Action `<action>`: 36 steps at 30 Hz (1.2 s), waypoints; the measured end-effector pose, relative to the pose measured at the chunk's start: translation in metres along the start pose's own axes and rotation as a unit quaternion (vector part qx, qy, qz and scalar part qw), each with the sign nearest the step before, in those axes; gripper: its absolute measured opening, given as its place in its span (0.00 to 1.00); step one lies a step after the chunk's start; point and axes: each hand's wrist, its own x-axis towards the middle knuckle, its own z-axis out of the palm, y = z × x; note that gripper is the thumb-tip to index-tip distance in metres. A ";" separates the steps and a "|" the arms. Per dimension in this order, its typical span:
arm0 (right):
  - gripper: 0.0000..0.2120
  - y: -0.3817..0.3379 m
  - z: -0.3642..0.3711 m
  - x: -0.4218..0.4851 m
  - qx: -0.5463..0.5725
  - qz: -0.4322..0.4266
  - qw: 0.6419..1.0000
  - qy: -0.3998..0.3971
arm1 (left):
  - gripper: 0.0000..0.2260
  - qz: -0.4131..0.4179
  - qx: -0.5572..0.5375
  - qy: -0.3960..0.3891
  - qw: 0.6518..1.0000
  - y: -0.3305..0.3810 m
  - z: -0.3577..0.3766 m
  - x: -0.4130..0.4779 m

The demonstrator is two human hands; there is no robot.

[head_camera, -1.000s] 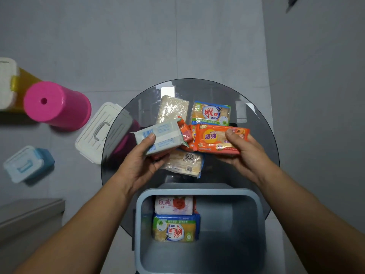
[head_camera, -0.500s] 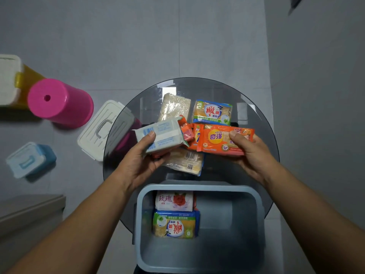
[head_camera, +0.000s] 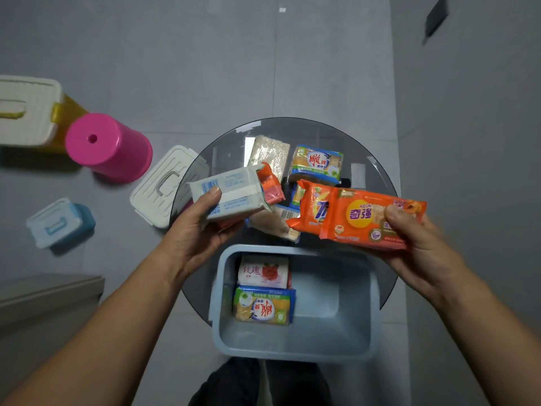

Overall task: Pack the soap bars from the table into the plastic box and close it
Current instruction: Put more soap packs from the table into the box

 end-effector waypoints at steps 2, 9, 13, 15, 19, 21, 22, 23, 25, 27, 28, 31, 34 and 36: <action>0.48 0.004 0.007 -0.022 0.007 0.001 1.000 -0.017 | 0.09 0.000 0.015 -0.003 1.000 -0.001 -0.005 -0.014; 0.45 0.054 0.032 -0.073 0.017 0.048 0.998 -0.034 | 0.10 -0.005 0.066 -0.006 0.998 -0.010 -0.038 -0.057; 0.27 0.092 0.039 -0.080 0.028 0.066 0.997 -0.018 | 0.08 -0.005 0.050 0.000 0.999 -0.019 -0.056 -0.075; 0.19 0.107 0.047 -0.076 0.026 0.069 0.997 -0.002 | 0.08 -0.009 0.037 0.005 0.999 -0.025 -0.065 -0.079; 0.24 0.134 0.063 -0.055 0.014 0.081 0.997 0.016 | 0.08 -0.018 0.011 0.022 1.000 -0.036 -0.082 -0.078; 0.25 0.146 0.068 -0.040 0.007 0.083 0.996 0.024 | 0.10 -0.024 0.005 0.020 1.000 -0.041 -0.088 -0.075; 0.23 0.151 0.071 -0.033 0.005 0.082 0.996 0.026 | 0.10 -0.026 0.003 0.019 0.999 -0.043 -0.090 -0.073; 0.21 0.154 0.073 -0.028 0.004 0.079 0.996 0.027 | 0.10 -0.027 0.001 0.018 0.999 -0.045 -0.092 -0.072; 0.21 0.158 0.075 -0.019 0.006 0.070 0.997 0.030 | 0.10 -0.026 -0.003 0.017 0.999 -0.046 -0.093 -0.071; 0.22 0.160 0.076 -0.015 0.009 0.062 0.997 0.036 | 0.10 -0.028 -0.006 0.015 0.999 -0.046 -0.094 -0.070; 0.21 0.161 0.077 -0.013 0.008 0.060 0.997 0.041 | 0.09 -0.028 -0.006 0.015 0.999 -0.046 -0.094 -0.070; 0.20 0.166 0.084 -0.012 -0.011 0.044 0.997 0.061 | 0.09 -0.031 -0.002 0.015 0.999 -0.047 -0.094 -0.069; 0.18 0.170 0.091 -0.012 -0.022 0.051 0.997 0.059 | 0.09 -0.030 0.001 0.017 0.999 -0.047 -0.093 -0.070; 0.18 0.169 0.091 -0.014 -0.029 0.053 0.997 0.054 | 0.09 -0.029 0.008 0.015 0.999 -0.047 -0.092 -0.070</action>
